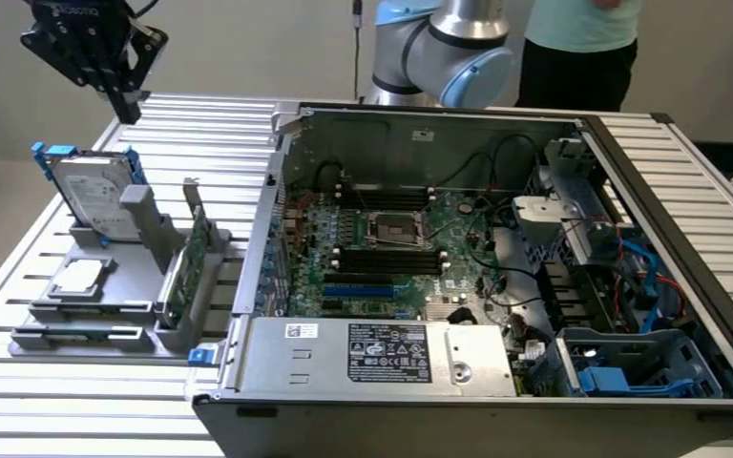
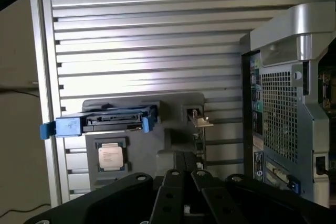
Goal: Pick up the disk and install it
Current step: 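Reach for the disk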
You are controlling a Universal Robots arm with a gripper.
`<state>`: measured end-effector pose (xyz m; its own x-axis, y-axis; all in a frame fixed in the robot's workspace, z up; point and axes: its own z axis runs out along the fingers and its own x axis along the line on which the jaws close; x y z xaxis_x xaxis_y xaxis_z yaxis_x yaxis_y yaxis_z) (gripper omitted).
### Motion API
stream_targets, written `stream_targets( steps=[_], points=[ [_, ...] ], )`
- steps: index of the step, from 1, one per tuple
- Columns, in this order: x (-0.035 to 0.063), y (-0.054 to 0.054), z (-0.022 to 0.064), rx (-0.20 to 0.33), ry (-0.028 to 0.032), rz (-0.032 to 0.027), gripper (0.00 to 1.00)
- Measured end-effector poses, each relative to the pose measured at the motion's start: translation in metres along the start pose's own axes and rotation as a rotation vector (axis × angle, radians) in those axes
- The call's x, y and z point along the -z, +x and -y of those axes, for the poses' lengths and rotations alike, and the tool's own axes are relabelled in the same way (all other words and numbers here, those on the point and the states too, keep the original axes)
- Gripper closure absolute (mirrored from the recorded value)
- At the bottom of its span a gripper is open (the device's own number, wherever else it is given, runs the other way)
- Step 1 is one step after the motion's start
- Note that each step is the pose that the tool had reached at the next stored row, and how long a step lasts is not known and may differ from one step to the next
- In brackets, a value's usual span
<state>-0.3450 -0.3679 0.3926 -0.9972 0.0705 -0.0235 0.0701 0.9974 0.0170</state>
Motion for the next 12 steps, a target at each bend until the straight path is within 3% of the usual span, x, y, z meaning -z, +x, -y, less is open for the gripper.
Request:
stream_targets(
  steps=[7,12],
  points=[
    [0.0006,0.032,-0.0052,0.000,0.0027,-0.0045,0.89],
    [0.0005,0.055,-0.0059,0.000,0.0036,-0.0165,0.89]
  ],
)
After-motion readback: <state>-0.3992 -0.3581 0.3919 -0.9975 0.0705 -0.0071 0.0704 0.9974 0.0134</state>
